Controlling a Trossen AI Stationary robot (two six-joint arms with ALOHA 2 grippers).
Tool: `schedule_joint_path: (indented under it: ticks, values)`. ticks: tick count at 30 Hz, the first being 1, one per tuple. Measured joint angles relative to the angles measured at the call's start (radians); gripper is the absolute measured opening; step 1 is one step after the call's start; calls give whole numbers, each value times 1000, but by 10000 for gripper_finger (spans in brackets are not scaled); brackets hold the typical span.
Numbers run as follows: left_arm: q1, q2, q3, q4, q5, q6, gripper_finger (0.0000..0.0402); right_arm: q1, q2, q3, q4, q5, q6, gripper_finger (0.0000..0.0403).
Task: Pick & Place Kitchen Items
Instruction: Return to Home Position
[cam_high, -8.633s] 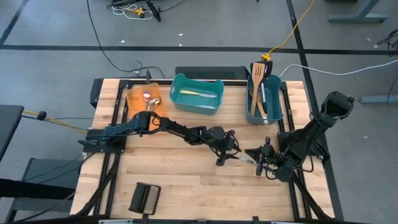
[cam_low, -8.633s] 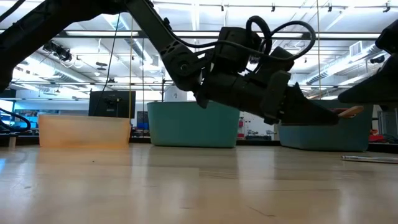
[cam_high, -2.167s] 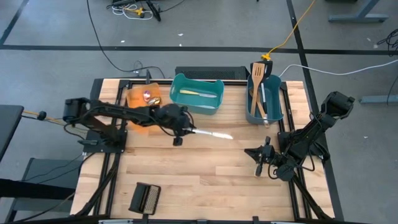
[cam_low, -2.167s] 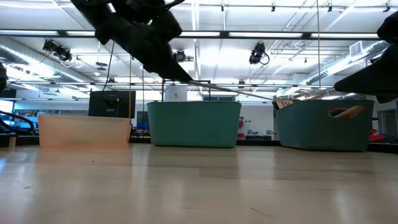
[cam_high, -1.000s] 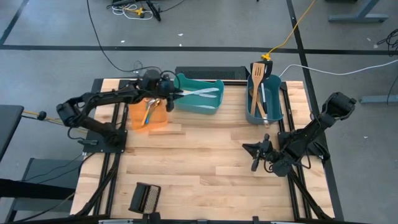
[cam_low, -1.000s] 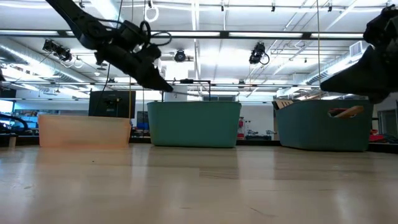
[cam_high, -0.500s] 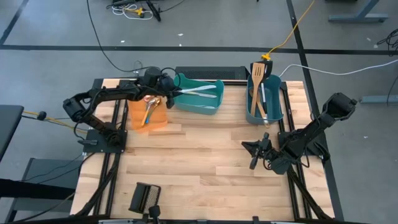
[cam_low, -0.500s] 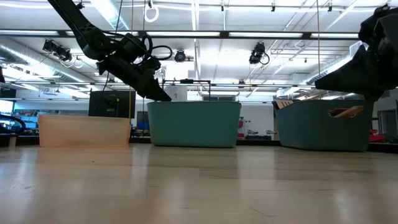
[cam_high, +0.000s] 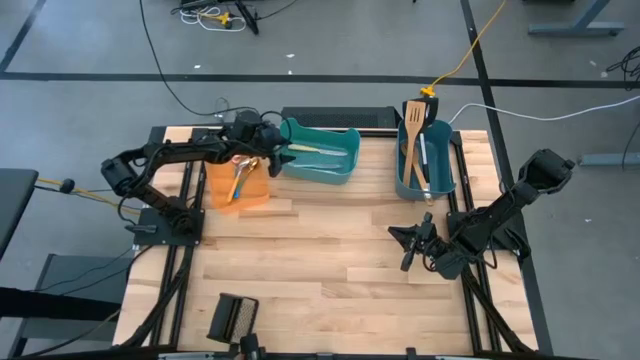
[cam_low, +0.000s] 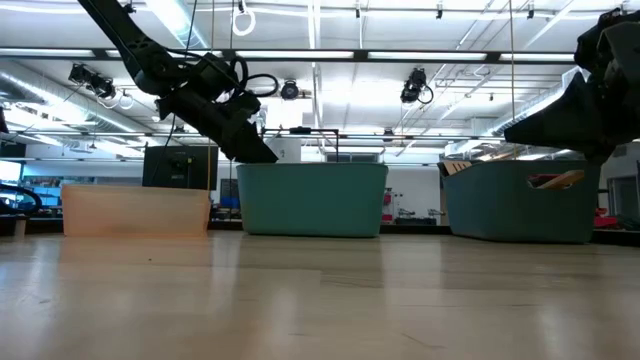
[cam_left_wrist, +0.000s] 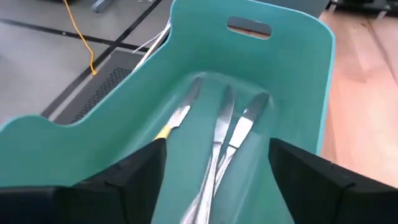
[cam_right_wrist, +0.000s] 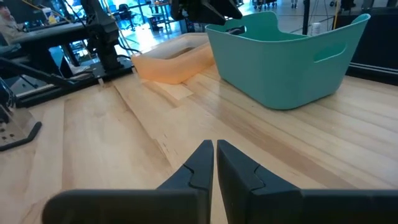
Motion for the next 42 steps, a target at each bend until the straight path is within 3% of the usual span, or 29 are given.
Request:
schedule_joint_path:
  ticks: [4,10,16,23,28,36,42]
  values:
    - [0,-18,0,-35,41,-38,301,0,0,0,16,1,2,32]
    - [-2,-107,0,-127,202,-73,300,-13,0,0,21,-2,5,32]
    - [-79,-248,-8,-243,207,-68,300,-88,-18,0,39,-114,-27,32]
    - [-261,-467,-167,-180,-8,-126,300,-190,-141,-13,39,-186,-240,32]
    - [-371,-652,-335,-76,-98,-223,300,-279,-294,-58,39,-287,-358,32]
    - [-518,-925,-499,-78,-307,-287,300,-403,-498,-114,41,-371,-522,32]
    - [-593,-1069,-598,-79,-421,-314,300,-499,-596,-164,143,-461,-632,32]
